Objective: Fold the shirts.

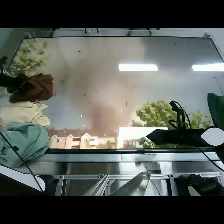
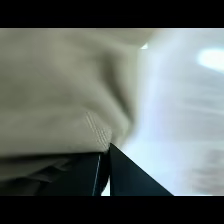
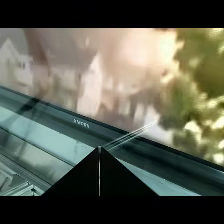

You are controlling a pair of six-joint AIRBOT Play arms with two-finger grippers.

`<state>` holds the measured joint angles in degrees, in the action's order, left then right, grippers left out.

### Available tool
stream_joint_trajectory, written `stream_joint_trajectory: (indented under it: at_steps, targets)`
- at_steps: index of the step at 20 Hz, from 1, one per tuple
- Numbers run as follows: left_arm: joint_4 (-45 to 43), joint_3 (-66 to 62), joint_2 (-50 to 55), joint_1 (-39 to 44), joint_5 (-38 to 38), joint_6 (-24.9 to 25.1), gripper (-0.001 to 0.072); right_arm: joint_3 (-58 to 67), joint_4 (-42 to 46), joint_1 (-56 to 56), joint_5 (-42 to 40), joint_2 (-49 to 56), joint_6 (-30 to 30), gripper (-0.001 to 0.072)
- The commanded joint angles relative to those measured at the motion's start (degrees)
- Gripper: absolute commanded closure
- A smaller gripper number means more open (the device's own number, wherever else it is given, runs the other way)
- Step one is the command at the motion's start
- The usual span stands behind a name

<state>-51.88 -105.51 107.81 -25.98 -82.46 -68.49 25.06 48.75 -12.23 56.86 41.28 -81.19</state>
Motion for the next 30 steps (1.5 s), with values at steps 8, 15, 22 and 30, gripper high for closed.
stream_joint_trajectory:
  at_steps: [8,15,22,30]
  targets:
    - [24.3,-9.22,-8.9,30.8,-11.54,-3.65,0.0688,0.09,-2.05,0.0,6.03,0.48,2.89,0.0695]
    - [5.33,-1.77,-8.83,43.21,-16.72,-6.82,0.046,0.35,-0.96,3.41,12.0,0.48,2.82,0.0694]
    - [1.77,-1.77,-8.94,35.17,-19.63,-10.69,-0.0008,0.35,-0.52,7.63,15.5,0.52,4.98,0.0684]
    - [-1.09,16.17,-8.94,27.15,-10.86,-9.84,-0.0007,3.63,3.23,14.95,-1.4,10.49,6.1,0.023]
